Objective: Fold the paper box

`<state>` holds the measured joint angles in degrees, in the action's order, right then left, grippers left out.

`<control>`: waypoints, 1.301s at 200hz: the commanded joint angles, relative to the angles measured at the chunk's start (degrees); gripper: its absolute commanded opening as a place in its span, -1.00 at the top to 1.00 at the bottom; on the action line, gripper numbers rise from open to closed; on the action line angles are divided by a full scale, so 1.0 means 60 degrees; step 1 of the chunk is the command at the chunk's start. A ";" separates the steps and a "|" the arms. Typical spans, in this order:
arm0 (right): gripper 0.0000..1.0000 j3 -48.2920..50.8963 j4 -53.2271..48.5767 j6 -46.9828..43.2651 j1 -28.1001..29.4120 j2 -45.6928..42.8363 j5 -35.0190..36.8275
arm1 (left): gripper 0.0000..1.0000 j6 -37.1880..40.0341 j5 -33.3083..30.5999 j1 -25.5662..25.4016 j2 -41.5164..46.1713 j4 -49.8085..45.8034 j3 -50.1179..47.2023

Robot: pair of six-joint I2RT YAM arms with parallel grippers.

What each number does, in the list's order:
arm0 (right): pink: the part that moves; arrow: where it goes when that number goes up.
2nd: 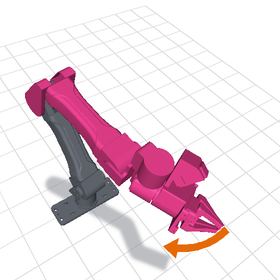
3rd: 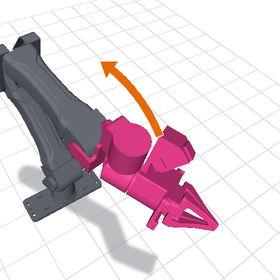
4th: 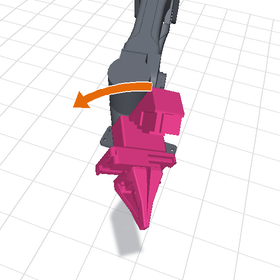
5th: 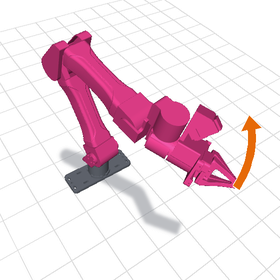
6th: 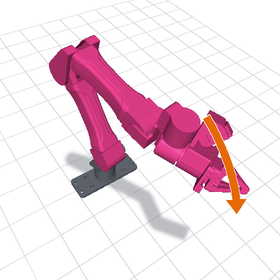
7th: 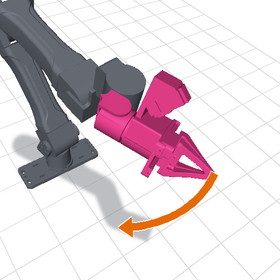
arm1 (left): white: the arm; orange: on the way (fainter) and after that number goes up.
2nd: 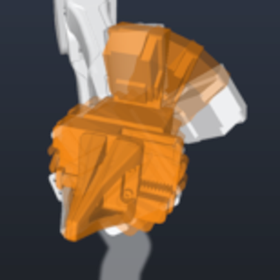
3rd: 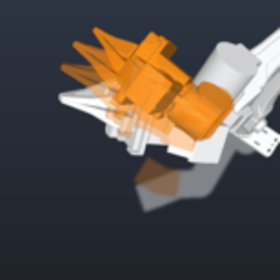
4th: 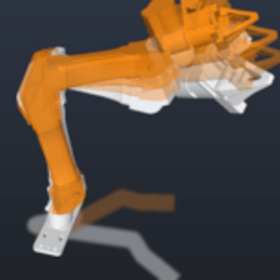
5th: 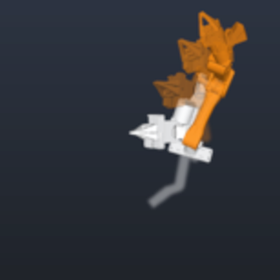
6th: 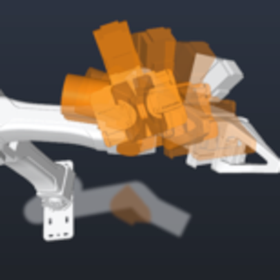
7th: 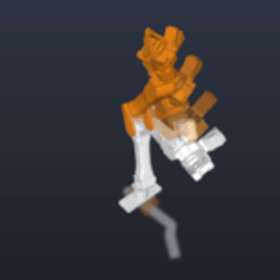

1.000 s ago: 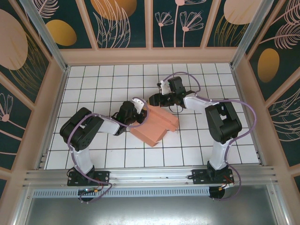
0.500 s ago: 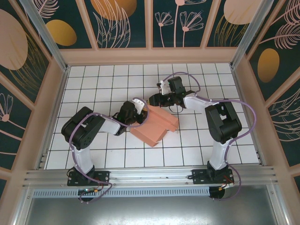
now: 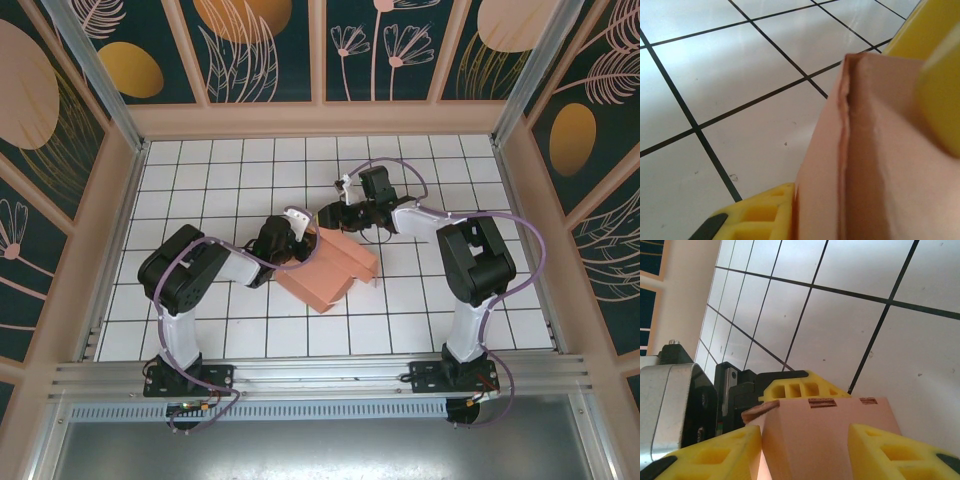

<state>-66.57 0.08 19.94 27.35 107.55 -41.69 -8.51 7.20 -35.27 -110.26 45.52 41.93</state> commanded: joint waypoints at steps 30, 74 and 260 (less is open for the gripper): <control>0.04 0.0362 0.0256 0.0524 -0.0014 0.0038 -0.0396 | 1.00 -0.0324 -0.0366 -0.0017 -0.0096 0.0473 0.0159; 0.05 0.0583 0.0440 0.0690 -0.0024 -0.0017 -0.0385 | 0.67 -0.0425 -0.0277 -0.0019 -0.0094 0.0599 0.0146; -0.05 0.0833 0.0686 0.0858 -0.0201 -0.0959 -0.0031 | 1.00 -0.1067 0.0018 -0.0013 -0.0134 0.1352 -0.0183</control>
<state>-62.61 6.04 24.82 26.96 106.21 -43.33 -12.32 6.92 -35.59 -110.52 48.75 41.67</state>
